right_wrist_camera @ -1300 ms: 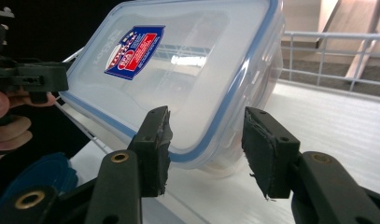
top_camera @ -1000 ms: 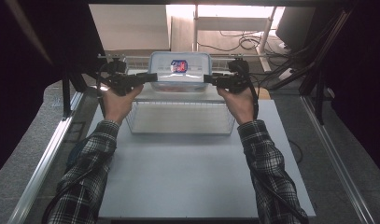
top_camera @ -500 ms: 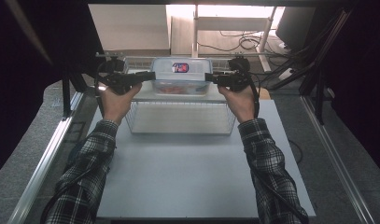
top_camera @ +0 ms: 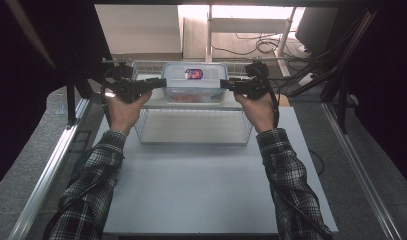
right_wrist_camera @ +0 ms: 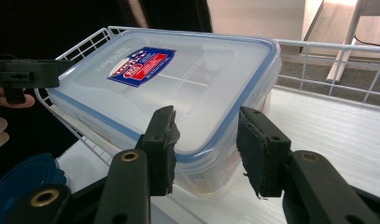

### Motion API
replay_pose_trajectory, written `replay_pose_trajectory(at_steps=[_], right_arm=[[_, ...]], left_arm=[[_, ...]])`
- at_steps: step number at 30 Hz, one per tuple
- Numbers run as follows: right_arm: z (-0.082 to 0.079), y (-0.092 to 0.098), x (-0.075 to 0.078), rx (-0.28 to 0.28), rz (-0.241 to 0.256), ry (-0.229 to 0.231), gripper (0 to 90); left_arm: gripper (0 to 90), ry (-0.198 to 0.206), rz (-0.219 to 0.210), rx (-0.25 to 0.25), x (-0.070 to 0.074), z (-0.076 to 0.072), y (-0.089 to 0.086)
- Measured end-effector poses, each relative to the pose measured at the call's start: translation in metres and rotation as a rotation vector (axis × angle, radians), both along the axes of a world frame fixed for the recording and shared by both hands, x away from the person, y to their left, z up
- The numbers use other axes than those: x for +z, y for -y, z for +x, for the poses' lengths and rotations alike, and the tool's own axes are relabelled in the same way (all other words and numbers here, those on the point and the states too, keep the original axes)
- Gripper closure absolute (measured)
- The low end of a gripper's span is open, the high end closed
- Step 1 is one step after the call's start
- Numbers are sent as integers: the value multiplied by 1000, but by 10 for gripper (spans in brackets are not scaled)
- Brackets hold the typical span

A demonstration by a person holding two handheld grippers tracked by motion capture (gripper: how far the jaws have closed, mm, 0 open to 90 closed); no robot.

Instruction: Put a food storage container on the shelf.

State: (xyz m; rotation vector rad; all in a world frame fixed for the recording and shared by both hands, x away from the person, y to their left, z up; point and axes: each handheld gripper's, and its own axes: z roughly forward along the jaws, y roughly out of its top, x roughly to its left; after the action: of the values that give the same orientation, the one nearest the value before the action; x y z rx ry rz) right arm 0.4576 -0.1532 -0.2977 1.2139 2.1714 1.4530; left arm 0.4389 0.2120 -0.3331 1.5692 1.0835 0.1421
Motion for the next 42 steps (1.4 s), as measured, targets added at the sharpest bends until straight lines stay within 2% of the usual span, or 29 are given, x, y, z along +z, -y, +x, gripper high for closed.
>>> replay_pose_trajectory(at_steps=[3, 5, 9, 12, 14, 15, 17, 22, 26, 32, 39, 42], right_arm=[[-1, 0, 0, 2, -3, 1, 569], [-3, 0, 1, 6, -4, 3, 566], [-10, -1, 4, 25, -38, 47, 480], [-17, -1, 5, 45, -48, 69, 374], [-21, -2, 5, 60, -61, 72, 306], [-23, -2, 5, 66, -65, 74, 276], [-30, -3, 3, 82, -85, 93, 223], [-46, -7, -3, 125, -114, 125, 140], [-60, -8, -11, 163, -133, 133, 97], [-80, -3, -25, 203, -146, 135, 62], [-100, 3, -41, 226, -172, 127, 23], [-108, 5, -51, 231, -180, 126, 16]], left_arm=[[531, 3, 3, 3, 0, -1, 0], [526, 19, 24, 3, 2, -3, 2], [423, 71, 59, 2, 5, -14, 4], [364, 86, 66, -16, 4, -22, 6], [318, 86, 104, -25, 3, -28, 9], [307, 98, 135, -28, 3, -34, 11], [283, 110, 172, -53, 2, -43, 14], [221, 134, 213, -105, 1, -62, 19], [171, 156, 267, -131, -3, -80, 25], [127, 159, 291, -160, -16, -100, 30], [100, 112, 297, -186, -39, -118, 33], [94, 109, 305, -199, -47, -127, 36]])
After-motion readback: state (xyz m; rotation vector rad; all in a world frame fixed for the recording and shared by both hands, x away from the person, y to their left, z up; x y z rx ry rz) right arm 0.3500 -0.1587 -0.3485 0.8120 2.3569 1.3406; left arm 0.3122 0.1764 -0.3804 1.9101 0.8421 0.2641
